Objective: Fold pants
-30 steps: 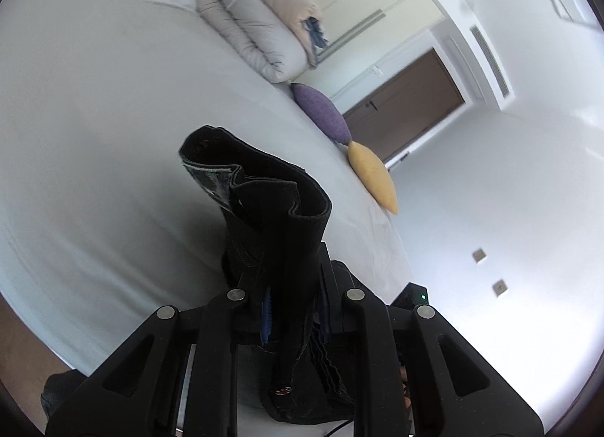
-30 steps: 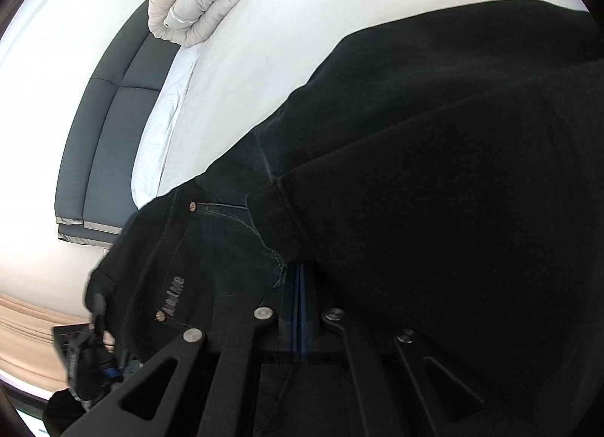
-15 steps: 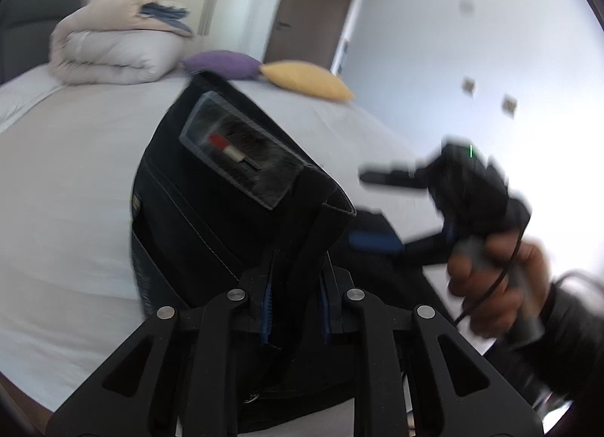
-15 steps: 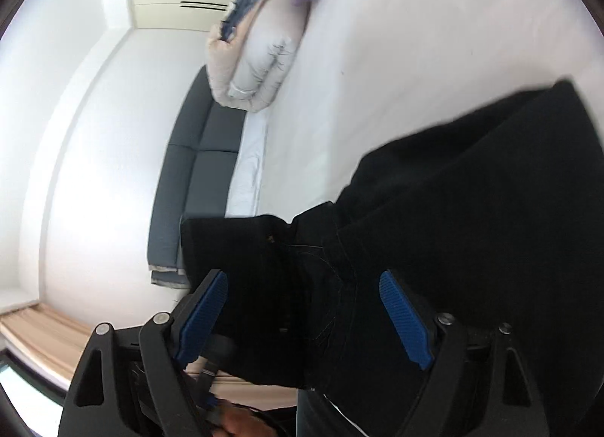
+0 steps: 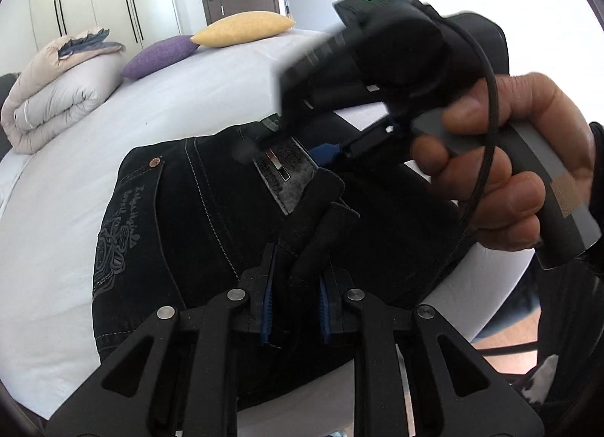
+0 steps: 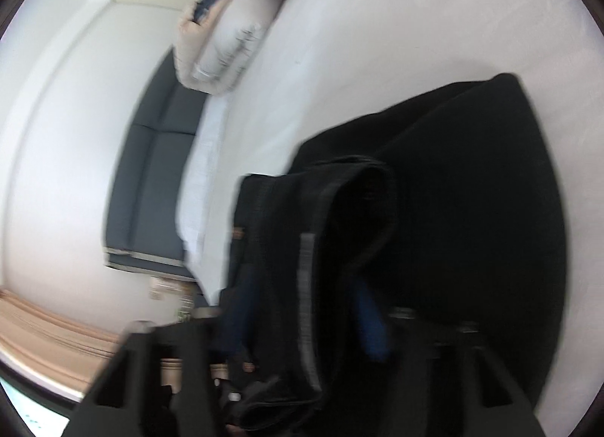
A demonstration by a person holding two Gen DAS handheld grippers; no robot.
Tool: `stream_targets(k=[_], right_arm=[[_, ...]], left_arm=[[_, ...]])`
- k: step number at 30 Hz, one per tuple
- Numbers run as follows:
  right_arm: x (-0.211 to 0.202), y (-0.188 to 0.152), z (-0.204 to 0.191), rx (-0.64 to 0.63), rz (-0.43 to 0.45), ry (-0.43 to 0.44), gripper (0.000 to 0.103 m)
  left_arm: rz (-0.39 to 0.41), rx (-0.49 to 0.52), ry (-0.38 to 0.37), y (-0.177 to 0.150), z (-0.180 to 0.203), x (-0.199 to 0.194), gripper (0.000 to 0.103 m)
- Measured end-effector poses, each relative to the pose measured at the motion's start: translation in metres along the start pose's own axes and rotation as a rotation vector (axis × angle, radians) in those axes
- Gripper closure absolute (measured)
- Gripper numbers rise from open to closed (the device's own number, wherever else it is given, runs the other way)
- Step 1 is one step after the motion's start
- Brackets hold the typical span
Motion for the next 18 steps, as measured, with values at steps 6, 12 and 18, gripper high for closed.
stream_targets(k=[6, 12, 18], right_arm=[[-0.018, 0.017, 0.009, -0.039, 0.042, -0.018, 0.092], [-0.042, 0.043, 0.015, -0.067, 0.086, -0.042, 0.093], [-0.06, 0.047, 0.036, -0.059, 0.097, -0.065, 0.093]], left_arm=[[-0.003, 0.031, -0.038, 0.006, 0.026, 0.011, 0.086], [0.027, 0.084, -0.08, 0.037, 0.061, 0.023, 0.086], [0.013, 0.119, -0.117, 0.036, 0.101, 0.039, 0.086]])
Point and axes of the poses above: each gripper's, at about its wrist camera, not at the fingertips, and x roughly the way its jaws point, z to its right, y to its top, the point moved 10 cm from there along x, roughly the way its jaws point, and after that the axes turned 8 degrees about z, right-handed, at the moved point
